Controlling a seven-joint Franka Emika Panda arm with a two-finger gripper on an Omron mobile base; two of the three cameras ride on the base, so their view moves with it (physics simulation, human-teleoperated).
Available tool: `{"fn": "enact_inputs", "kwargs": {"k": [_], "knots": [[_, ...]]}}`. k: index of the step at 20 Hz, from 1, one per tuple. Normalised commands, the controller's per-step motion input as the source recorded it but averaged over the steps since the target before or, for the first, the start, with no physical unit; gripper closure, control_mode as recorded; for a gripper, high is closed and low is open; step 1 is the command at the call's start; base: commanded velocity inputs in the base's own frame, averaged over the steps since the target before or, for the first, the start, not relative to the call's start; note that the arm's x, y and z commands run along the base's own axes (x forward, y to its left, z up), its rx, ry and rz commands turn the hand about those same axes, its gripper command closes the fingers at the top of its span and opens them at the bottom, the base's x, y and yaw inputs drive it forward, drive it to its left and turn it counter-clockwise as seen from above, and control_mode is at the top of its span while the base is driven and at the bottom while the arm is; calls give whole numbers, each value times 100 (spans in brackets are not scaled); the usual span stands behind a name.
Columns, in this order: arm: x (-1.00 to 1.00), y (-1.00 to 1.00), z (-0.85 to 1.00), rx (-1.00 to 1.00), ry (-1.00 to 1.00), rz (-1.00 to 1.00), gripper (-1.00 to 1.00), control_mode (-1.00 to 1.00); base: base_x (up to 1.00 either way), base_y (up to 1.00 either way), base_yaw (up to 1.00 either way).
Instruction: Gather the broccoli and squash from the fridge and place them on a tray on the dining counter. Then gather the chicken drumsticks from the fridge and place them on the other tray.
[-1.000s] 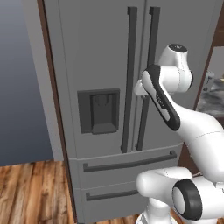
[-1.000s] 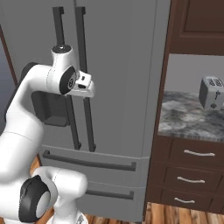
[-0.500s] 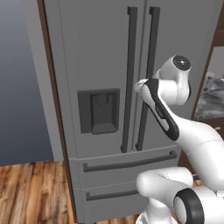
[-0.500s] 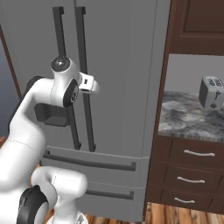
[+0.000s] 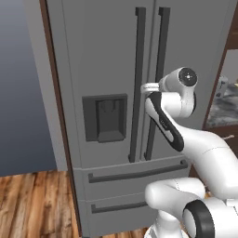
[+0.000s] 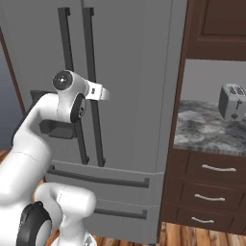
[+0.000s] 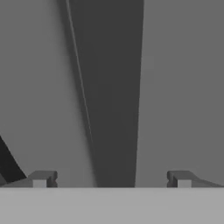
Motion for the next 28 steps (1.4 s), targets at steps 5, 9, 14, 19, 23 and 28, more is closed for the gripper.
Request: {"fn": "enact_inputs", "kwargs": {"k": [5,9,14,19,23,28], "knots": [[39,-2,1,0,-2,0,-100,-100,0,0,0],[41,-1,0,0,0,0,-100,-100,0,0,0],[44,-4,-1,0,0,0,-100,-100,0,0,0],[26,0,-10,0,1,0,100,-100,0,0,0],[-7,-11,-1,0,2,-1,100,-100,0,0,0],[-50,-49,8,1,1,-4,100,-100,0,0,0]]}}
